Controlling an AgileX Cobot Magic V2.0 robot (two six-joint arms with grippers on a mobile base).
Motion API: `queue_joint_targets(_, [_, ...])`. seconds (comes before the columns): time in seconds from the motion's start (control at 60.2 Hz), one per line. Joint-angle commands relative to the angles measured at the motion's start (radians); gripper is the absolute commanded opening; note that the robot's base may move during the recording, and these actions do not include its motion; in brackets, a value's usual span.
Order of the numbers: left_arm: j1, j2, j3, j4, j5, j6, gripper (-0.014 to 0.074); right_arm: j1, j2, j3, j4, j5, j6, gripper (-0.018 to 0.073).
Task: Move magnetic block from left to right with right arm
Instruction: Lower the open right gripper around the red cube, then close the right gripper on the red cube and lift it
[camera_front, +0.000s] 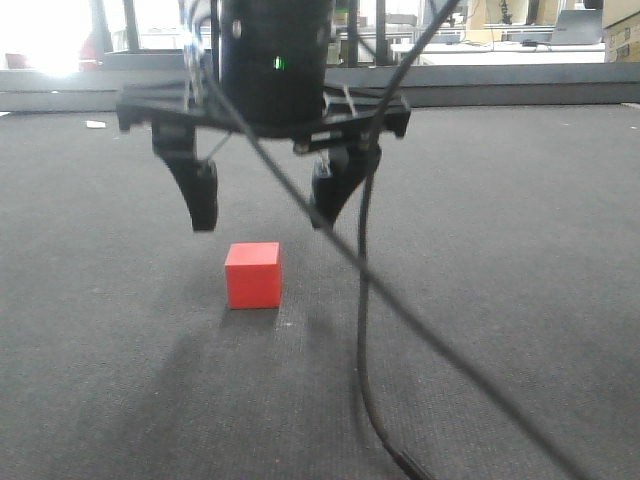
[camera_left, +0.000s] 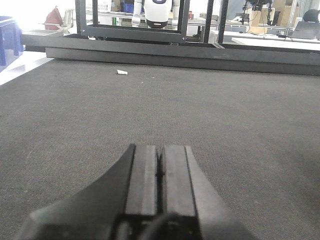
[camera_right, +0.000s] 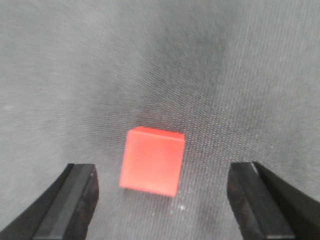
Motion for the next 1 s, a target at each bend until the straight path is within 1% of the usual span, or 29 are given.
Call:
queue_joint_targets(0.0, [0.001,-0.014,0.01,0.0,-0.089,-0.004,-0.0116,0.001,-0.031,-0.038,-0.032,-0.031,0.008,0.0623])
queue_joint_targets(0.299, [0.001,-0.014,0.01,0.0,-0.089,-0.004,-0.0116,0.001,0.026,-0.038,-0.029,-0.114,0.008,0.0621])
queue_joint_targets(0.415, [0.001,-0.014,0.01,0.0,-0.089,-0.004,-0.0116,0.001,0.043,-0.038,-0.021,-0.107,0.008,0.061])
queue_joint_targets(0.499, [0.001,-0.014,0.01,0.0,-0.089,-0.004,-0.0116,0.001,0.048,-0.038,-0.02,-0.084,0.008,0.0538])
queue_joint_targets(0.548, [0.001,-0.014,0.01,0.0,-0.089,-0.004,-0.0116,0.001,0.048,-0.038,-0.02,-0.077,0.008,0.0467])
queue_joint_targets(0.598, [0.001,-0.014,0.01,0.0,-0.089,-0.004,-0.0116,0.001,0.047,-0.038,-0.02,-0.072,0.008,0.0369])
queue_joint_targets(0.681, [0.001,-0.014,0.01,0.0,-0.089,-0.004,-0.0116,0.001,0.043,-0.039,-0.02,-0.067,0.008,0.0238])
queue_joint_targets(0.748, [0.001,-0.014,0.01,0.0,-0.089,-0.004,-0.0116,0.001,0.038,-0.049,-0.02,-0.049,0.006,0.0159])
queue_joint_targets(0.831, [0.001,-0.014,0.01,0.0,-0.089,-0.004,-0.0116,0.001,0.028,-0.07,-0.021,-0.03,0.002,0.013])
queue_joint_targets(0.98, [0.001,-0.014,0.01,0.0,-0.089,-0.004,-0.0116,-0.022,-0.024,-0.086,-0.029,-0.01,-0.044,0.013])
